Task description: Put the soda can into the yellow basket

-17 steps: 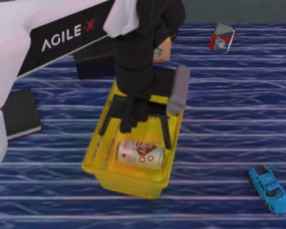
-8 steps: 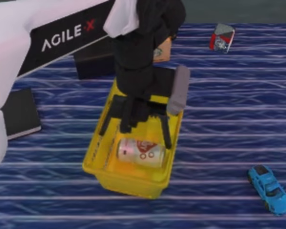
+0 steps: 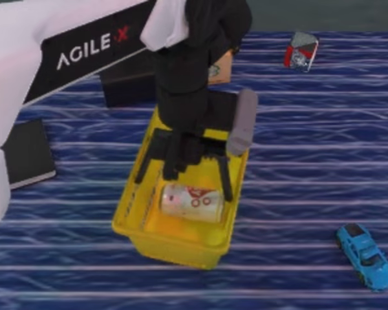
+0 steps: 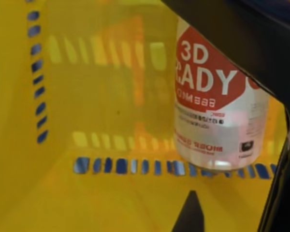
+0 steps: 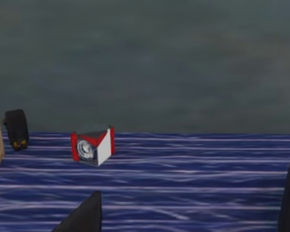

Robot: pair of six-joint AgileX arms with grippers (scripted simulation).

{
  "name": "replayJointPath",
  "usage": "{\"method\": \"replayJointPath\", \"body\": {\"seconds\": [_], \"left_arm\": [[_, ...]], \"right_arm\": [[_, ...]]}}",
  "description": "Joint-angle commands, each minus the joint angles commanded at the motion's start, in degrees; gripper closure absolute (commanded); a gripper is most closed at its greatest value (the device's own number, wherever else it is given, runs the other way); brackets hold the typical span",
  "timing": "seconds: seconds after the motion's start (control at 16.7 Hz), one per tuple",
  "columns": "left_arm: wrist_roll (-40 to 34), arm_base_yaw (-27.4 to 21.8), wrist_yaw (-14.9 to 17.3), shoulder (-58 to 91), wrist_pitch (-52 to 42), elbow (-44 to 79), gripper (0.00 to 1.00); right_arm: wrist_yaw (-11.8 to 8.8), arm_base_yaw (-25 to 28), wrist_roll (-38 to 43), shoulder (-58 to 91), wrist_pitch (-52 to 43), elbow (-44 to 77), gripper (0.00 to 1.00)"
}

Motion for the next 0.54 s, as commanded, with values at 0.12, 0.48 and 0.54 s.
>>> {"method": "replayJointPath", "body": {"seconds": [0.12, 0.48, 0.54], "left_arm": [[0.33, 0.29, -0.01, -0.15, -1.01, 0.96, 1.0], [2.12, 3.25, -0.02, -2.01, -10.14, 8.08, 1.0], [2.14, 3.31, -0.02, -2.06, -10.25, 8.19, 1.0]], "right_arm": [[0.0, 0.0, 0.0, 0.0, 0.0, 0.0, 0.0], [0.0, 0.0, 0.0, 0.0, 0.0, 0.0, 0.0], [0.0, 0.0, 0.0, 0.0, 0.0, 0.0, 0.0]]}}
